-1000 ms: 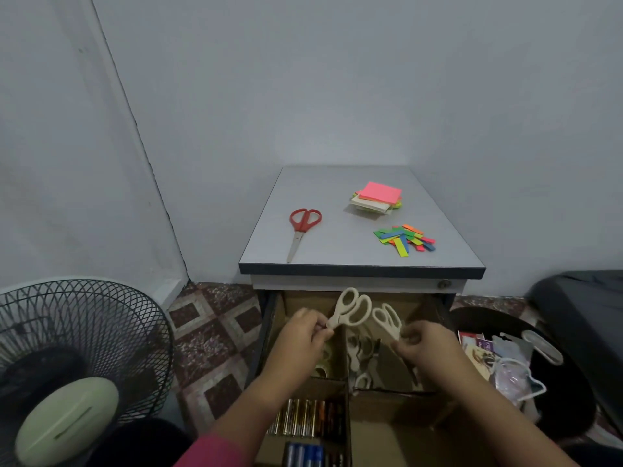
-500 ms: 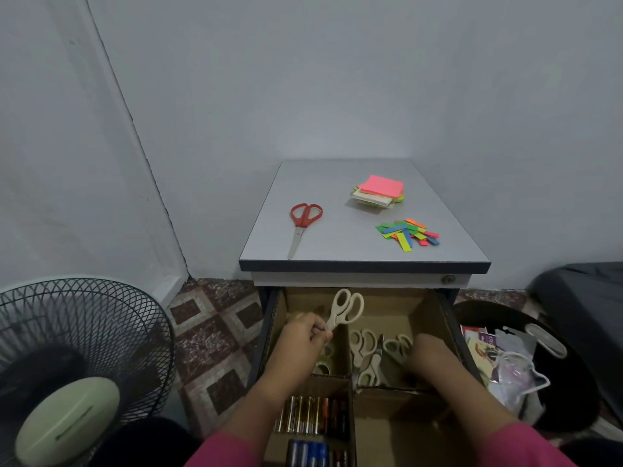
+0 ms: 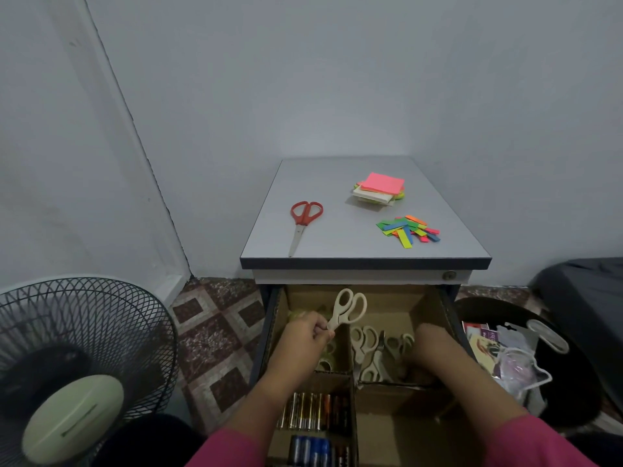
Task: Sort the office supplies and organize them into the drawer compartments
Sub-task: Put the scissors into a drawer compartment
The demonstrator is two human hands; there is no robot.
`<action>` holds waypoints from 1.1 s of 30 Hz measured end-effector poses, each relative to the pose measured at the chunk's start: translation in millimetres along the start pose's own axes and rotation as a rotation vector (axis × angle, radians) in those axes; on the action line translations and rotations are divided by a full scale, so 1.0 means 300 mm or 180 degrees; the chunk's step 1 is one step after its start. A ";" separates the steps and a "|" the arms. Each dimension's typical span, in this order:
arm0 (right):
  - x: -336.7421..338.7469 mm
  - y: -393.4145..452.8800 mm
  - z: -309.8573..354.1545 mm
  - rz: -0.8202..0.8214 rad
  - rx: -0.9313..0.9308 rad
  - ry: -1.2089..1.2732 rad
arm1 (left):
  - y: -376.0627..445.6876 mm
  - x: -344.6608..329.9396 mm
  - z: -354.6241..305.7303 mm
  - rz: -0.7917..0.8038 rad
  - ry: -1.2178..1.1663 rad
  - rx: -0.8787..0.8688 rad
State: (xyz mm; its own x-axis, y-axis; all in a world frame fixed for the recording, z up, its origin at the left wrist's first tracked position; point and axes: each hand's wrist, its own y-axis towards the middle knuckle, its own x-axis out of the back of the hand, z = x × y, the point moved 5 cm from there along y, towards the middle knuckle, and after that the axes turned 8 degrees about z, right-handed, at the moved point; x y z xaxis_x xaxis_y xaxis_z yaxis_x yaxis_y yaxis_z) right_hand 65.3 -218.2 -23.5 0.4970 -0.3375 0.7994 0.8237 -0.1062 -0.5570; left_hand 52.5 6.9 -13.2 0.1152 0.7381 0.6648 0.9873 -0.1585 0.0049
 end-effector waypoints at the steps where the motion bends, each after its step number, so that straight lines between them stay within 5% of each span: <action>1: 0.025 -0.004 -0.005 -0.0211 0.0096 0.0002 | 0.002 -0.001 -0.001 -0.0008 0.0051 -0.0021; 7: 0.122 -0.053 -0.102 -0.1754 0.1055 0.1329 | 0.009 0.001 -0.056 -0.0033 0.0353 -0.0290; 12: 0.105 -0.047 -0.133 -0.1848 0.1142 0.2012 | 0.036 -0.071 -0.227 0.0498 0.2196 -0.1029; 16: 0.106 -0.052 -0.126 -0.1839 0.1147 0.1978 | 0.073 -0.177 -0.301 0.0875 0.2651 -0.0752; 20: 0.103 -0.058 -0.126 -0.1947 0.1150 0.1843 | 0.087 -0.254 -0.359 0.1163 0.2968 -0.1108; 25: 0.105 -0.049 -0.126 -0.2062 0.1194 0.1764 | 0.146 -0.324 -0.379 0.1662 0.2980 -0.1525; 33: 0.102 -0.038 -0.127 -0.2190 0.1249 0.1568 | 0.169 -0.379 -0.315 0.1819 0.1992 -0.0855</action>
State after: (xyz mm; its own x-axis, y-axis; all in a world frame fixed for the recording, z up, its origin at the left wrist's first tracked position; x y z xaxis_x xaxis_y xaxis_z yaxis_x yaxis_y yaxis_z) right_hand 60.7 -263.1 -1.2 -0.2325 -0.6860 0.6895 0.9719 -0.1369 0.1916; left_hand 79.1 -147.0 -17.9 0.4241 0.0179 0.9054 0.7292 -0.5996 -0.3298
